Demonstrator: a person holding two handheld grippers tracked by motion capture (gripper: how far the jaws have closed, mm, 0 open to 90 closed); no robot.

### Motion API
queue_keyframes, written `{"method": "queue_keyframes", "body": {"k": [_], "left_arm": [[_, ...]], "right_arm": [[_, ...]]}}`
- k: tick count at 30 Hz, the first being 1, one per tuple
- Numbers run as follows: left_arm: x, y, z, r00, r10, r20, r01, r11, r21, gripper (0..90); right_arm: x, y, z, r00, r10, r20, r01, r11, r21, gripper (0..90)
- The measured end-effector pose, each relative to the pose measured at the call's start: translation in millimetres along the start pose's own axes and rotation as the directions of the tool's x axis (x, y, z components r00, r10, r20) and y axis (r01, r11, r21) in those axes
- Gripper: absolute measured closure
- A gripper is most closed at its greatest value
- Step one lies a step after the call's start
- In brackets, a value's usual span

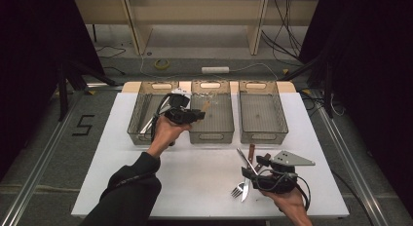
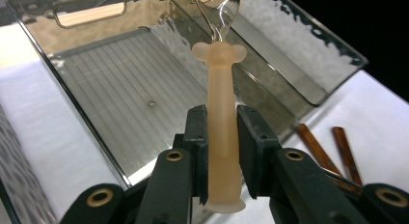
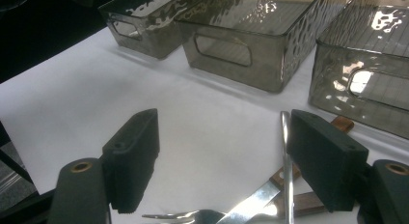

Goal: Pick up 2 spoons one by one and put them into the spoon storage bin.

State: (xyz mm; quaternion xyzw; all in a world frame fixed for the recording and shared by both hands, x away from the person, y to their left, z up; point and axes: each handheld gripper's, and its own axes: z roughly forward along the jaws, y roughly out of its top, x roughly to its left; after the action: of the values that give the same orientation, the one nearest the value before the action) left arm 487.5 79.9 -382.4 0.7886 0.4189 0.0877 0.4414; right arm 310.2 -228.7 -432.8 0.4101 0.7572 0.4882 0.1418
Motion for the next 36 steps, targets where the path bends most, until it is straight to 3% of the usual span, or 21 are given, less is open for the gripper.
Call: {"method": "queue_keyframes", "body": {"k": [6, 16, 26, 36], "left_arm": [[2.4, 5.9, 9.7, 0.9994, -0.027, -0.020, 0.027, 0.9996, -0.007, 74.6], [10.5, 6.1, 27.7, 0.9960, -0.079, -0.042, 0.080, 0.9966, 0.021, 74.5], [11.6, 7.1, 39.0, 0.9933, -0.094, -0.068, 0.096, 0.9947, 0.037, 74.3], [8.6, 5.6, 52.4, 0.9923, -0.094, -0.080, 0.101, 0.9911, 0.087, 72.0]], "right_arm": [[-0.8, -0.1, -0.9, 1.0000, 0.001, -0.002, -0.001, 1.000, -0.002, 28.3], [-0.2, 0.0, -0.7, 1.0000, 0.002, -0.004, -0.002, 1.000, -0.002, 28.3], [-0.4, 0.1, -1.0, 1.0000, 0.002, -0.006, -0.002, 1.000, -0.004, 28.3], [0.5, 0.7, -1.6, 1.0000, -0.001, -0.009, 0.001, 1.000, -0.008, 28.3]]}}
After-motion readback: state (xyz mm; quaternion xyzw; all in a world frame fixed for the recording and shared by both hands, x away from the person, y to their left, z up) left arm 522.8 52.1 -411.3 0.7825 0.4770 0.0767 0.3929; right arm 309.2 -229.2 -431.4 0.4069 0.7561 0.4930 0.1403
